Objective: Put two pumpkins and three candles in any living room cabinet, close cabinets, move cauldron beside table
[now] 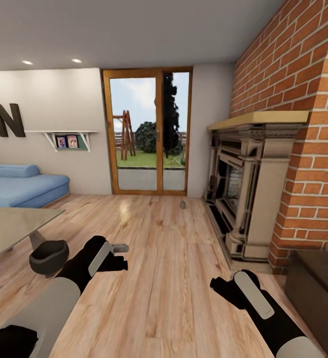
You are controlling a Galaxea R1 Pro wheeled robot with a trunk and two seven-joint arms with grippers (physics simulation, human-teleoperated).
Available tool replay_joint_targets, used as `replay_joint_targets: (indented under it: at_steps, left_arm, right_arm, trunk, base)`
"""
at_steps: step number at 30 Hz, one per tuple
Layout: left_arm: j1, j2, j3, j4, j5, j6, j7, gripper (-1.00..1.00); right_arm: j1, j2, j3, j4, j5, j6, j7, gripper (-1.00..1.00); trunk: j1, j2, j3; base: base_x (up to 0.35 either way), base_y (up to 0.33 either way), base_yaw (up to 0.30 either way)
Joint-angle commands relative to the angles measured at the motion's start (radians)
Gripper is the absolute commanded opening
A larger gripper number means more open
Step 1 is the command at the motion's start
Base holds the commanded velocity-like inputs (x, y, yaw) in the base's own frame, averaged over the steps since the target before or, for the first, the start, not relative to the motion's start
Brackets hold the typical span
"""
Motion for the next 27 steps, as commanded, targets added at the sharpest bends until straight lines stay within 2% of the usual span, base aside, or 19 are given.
replay_joint_targets:
  at_steps: [1,22,27]
  left_arm:
    - [-0.001,0.001,-0.005,0.000,0.011,0.002,0.009,1.00]
    - [-0.001,0.007,0.006,-0.002,0.013,-0.024,0.000,1.00]
    - [-0.001,0.008,0.005,-0.003,0.013,-0.025,-0.001,1.00]
  right_arm:
    - [-0.001,-0.002,0.002,-0.001,-0.006,0.002,-0.003,1.00]
    - [-0.001,0.000,0.005,-0.001,-0.003,0.002,0.017,1.00]
    - [-0.001,0.005,0.007,-0.001,0.041,0.002,0.017,1.00]
  trunk:
    - [0.000,-0.001,-0.001]
    - [0.000,-0.001,-0.001]
    - [0.000,-0.001,-0.001]
  base:
    - [0.331,0.000,0.000]
    - [0.335,0.000,0.000]
    - [0.337,0.007,0.000]
